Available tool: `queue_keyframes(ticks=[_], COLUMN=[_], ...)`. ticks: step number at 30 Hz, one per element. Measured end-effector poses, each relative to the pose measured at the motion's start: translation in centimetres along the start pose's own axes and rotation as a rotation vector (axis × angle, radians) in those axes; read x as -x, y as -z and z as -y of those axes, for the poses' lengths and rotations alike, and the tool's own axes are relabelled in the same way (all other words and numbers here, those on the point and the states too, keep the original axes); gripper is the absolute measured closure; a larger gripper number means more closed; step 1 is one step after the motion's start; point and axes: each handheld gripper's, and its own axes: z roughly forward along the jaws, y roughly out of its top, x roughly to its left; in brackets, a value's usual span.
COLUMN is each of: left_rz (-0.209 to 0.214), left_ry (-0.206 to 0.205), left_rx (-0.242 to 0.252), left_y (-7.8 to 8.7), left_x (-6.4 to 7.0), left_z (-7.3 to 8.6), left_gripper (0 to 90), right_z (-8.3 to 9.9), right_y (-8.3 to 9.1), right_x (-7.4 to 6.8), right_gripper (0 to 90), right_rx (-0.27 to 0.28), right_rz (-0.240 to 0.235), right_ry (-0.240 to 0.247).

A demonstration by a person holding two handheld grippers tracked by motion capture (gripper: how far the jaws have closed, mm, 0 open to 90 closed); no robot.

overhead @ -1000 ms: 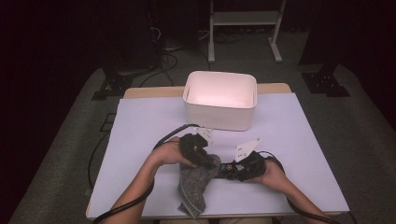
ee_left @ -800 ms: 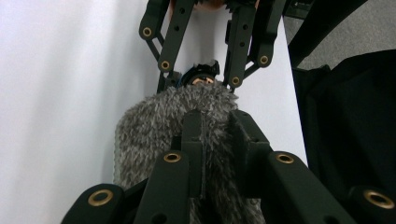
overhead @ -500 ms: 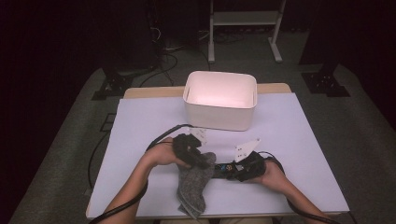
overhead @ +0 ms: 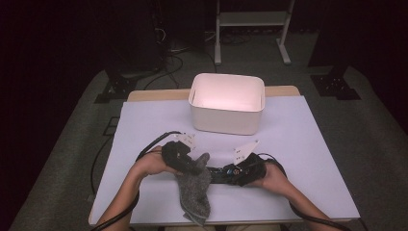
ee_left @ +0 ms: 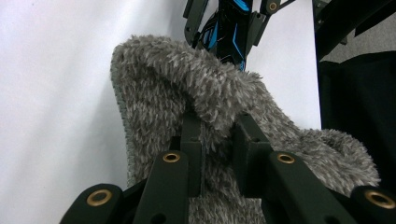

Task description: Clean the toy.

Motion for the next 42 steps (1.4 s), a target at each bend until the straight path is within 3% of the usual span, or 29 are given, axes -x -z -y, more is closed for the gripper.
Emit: queue_keyframes(ticks=[4, 8, 15, 26, 33, 36, 39, 42], left_rz=[0.001, -0.004, -0.037, -0.021, 0.002, 0.008, 0.012, 0.020], left_ry=[0.001, -0.012, -0.011, -0.035, -0.017, -0.011, -0.016, -0.007], left_rx=[0.007, -0.019, -0.039, -0.060, -0.058, -0.055, -0.052, -0.048], left_y=[-0.2, -0.4, 1.4, 0.2, -0.7, -0.7, -0.8, -0.8], left_x=[0.0, -0.2, -0.8, -1.6, -2.6, -2.5, -2.2, -2.0], left_z=[-0.5, -1.3, -2.4, -4.4, -4.7, -4.6, -4.4, -4.2], left_gripper=[76.5, 76.5, 76.4, 75.5, 75.5, 75.5, 75.6, 75.7], right_z=[-0.1, 0.1, -0.1, -0.1, 0.3, 0.4, 0.5, 0.3], right_y=[0.0, 0.4, 0.5, 0.7, 0.7, 0.7, 0.7, 0.6], right_x=[0.0, 0.1, 0.6, 1.5, 2.2, 2.2, 2.4, 2.4], right_gripper=[55.0, 55.3, 55.4, 55.6, 55.5, 55.4, 53.8, 51.5], right_rx=[-0.007, -0.017, -0.025, -0.034, 0.003, 0.010, 0.011, 0.010], right_rz=[0.004, 0.017, 0.024, 0.068, 0.047, 0.042, 0.003, -0.004], right_ry=[0.013, 0.026, 0.037, 0.060, 0.013, -0.009, -0.067, -0.071])
